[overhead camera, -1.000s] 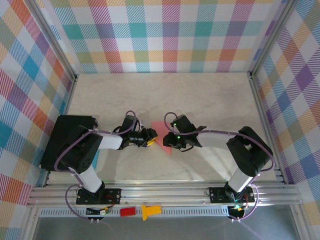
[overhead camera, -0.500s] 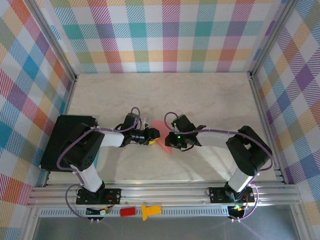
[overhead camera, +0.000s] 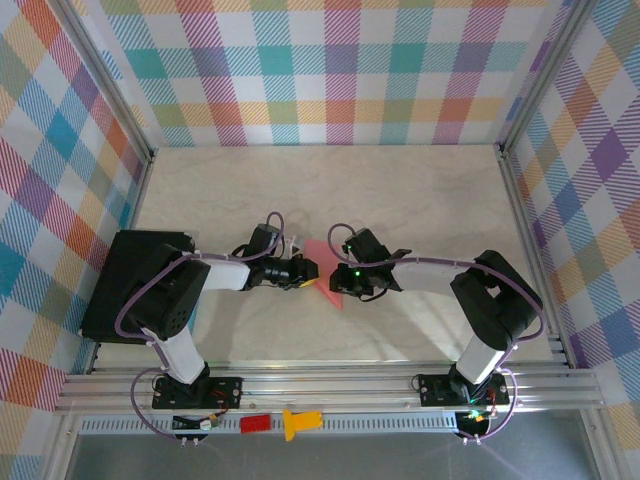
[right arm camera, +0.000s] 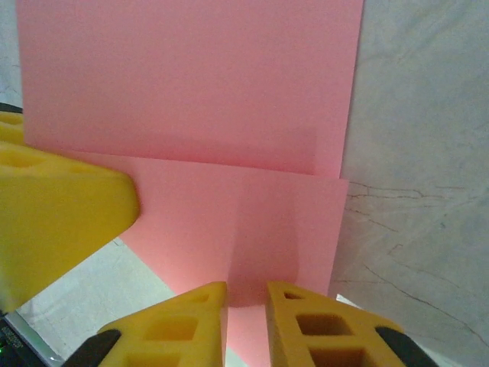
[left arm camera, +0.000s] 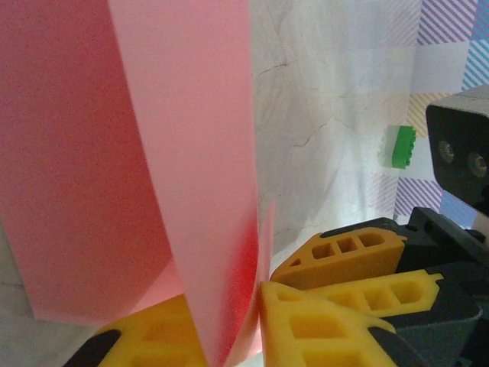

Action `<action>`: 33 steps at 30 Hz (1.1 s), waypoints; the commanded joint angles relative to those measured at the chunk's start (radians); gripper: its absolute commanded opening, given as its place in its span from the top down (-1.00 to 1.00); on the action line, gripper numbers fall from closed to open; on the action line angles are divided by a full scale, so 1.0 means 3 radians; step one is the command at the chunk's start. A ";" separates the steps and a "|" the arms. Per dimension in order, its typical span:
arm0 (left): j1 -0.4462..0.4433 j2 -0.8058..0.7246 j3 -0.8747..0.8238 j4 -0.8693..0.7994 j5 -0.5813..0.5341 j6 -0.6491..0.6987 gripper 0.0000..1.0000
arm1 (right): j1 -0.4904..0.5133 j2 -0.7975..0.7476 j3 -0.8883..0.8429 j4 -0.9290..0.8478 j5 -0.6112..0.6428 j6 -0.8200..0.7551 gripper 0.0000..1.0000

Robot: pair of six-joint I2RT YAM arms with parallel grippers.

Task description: Fold a paper plane with a square sheet of paper (pick it up from the middle)

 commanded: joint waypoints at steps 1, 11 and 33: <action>0.0029 0.0012 0.0076 -0.0132 -0.0077 0.0082 0.71 | -0.0031 -0.0106 0.0032 -0.0080 0.0110 -0.0149 0.47; 0.0036 -0.0110 0.0119 -0.0267 -0.0540 -0.0276 0.88 | -0.0041 -0.0887 -0.0281 0.0134 0.0938 -0.1110 -0.62; -0.0135 -0.0111 0.0809 -0.1306 -0.1000 -0.0710 0.89 | 0.0265 -0.0365 -0.0298 0.0706 0.0688 -0.2474 -0.15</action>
